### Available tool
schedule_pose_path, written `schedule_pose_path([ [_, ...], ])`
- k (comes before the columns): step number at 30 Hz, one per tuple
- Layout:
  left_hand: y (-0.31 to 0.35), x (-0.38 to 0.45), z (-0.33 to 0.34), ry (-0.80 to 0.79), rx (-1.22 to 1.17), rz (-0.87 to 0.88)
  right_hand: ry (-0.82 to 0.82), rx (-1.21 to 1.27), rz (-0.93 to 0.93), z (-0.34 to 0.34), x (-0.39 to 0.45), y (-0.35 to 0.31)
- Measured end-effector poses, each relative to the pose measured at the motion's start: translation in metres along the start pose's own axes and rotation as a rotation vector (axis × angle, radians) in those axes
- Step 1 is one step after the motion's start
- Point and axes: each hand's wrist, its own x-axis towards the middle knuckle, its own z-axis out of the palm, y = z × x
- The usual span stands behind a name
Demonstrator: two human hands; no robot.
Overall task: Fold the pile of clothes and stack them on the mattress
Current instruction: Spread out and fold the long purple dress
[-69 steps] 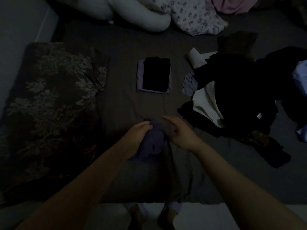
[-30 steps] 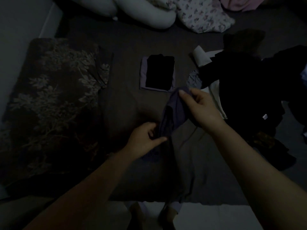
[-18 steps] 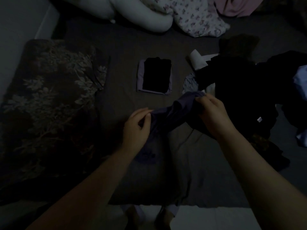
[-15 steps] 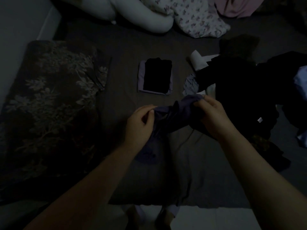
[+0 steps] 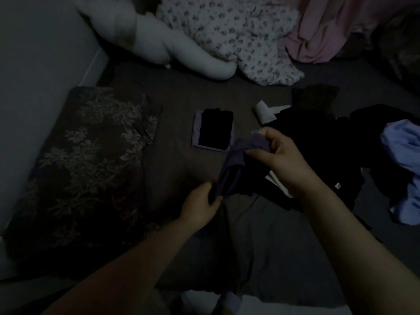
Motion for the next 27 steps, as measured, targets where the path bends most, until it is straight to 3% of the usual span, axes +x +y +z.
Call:
schedule_pose_path([
  [6,-0.032,-0.014,-0.013,-0.119,0.121,-0.103,0.219,-0.06,-0.076,-0.04,0.001,-0.024],
  [10,-0.028,0.002,-0.041,0.129,0.083,-0.172,0.304,-0.352,-0.097,-0.074,-0.003,-0.014],
  [14,-0.011,0.018,-0.077,0.364,0.132,-0.234,0.385,-0.348,-0.019,-0.096,-0.014,-0.005],
  [17,0.01,0.029,-0.091,0.41,0.135,-0.284,0.404,-0.313,0.049,-0.102,-0.018,-0.004],
  [21,0.031,0.04,-0.1,0.37,-0.039,-0.36,0.418,-0.265,0.096,-0.103,-0.017,-0.007],
  [24,0.049,0.042,-0.106,0.37,-0.057,-0.312,0.403,-0.228,0.102,-0.105,-0.017,-0.013],
  [27,0.06,0.043,-0.123,0.314,0.075,-0.05,0.4,-0.219,0.096,-0.112,-0.016,-0.021],
])
